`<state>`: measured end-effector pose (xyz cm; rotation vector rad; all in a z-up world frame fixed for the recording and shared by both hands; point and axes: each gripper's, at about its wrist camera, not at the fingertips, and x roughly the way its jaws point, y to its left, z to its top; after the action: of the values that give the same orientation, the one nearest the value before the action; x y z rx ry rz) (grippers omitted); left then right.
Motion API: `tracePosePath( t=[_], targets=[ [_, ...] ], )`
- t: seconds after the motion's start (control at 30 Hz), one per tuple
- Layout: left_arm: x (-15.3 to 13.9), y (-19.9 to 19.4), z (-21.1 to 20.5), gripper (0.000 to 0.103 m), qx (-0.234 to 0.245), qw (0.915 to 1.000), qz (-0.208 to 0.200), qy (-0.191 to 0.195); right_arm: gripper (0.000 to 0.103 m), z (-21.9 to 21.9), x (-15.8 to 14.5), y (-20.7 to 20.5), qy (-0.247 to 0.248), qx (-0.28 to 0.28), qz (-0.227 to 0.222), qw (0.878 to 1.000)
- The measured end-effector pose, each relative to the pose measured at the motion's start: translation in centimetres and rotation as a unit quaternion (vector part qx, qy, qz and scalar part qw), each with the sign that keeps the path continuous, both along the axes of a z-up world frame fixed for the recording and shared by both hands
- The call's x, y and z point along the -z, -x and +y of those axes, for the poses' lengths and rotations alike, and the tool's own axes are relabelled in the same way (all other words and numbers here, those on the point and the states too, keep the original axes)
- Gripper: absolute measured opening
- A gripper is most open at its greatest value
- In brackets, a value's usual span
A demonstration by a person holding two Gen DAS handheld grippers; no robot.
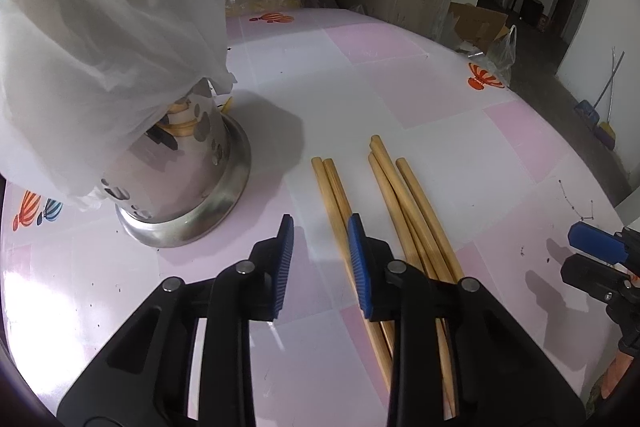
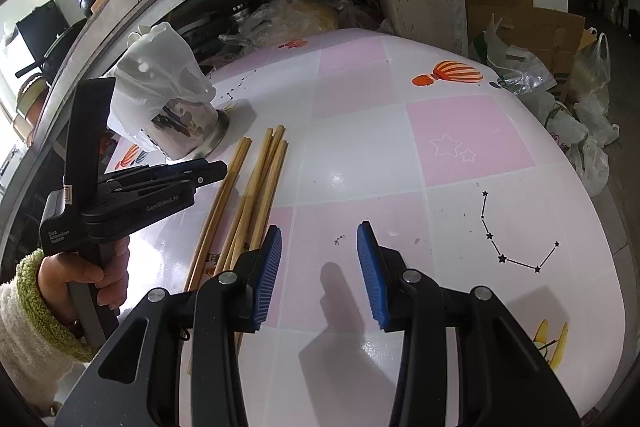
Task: Organize utensils
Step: 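Position the open left tool over a single wooden chopstick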
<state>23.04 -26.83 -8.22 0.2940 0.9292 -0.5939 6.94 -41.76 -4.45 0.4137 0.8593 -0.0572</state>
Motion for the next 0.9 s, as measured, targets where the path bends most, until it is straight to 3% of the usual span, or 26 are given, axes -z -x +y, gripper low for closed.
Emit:
tracePosePath(
  t=[0.33,0.67,0.9],
  targets=[
    [0.7,-0.1,0.2,0.02,-0.008,0.9997,-0.003,-0.025,0.039,0.1,0.1,-0.1,-0.001,-0.002,0.0,1.0],
    [-0.9,0.5,1.0,0.02,-0.006,0.9999,-0.011,0.009,0.039,0.0,-0.1,0.0,-0.002,0.0,-0.001,1.0],
    [0.0,0.7,0.1,0.02,0.002,0.9998,-0.015,-0.014,0.039,-0.1,0.0,0.1,-0.003,0.0,-0.001,1.0]
  ],
)
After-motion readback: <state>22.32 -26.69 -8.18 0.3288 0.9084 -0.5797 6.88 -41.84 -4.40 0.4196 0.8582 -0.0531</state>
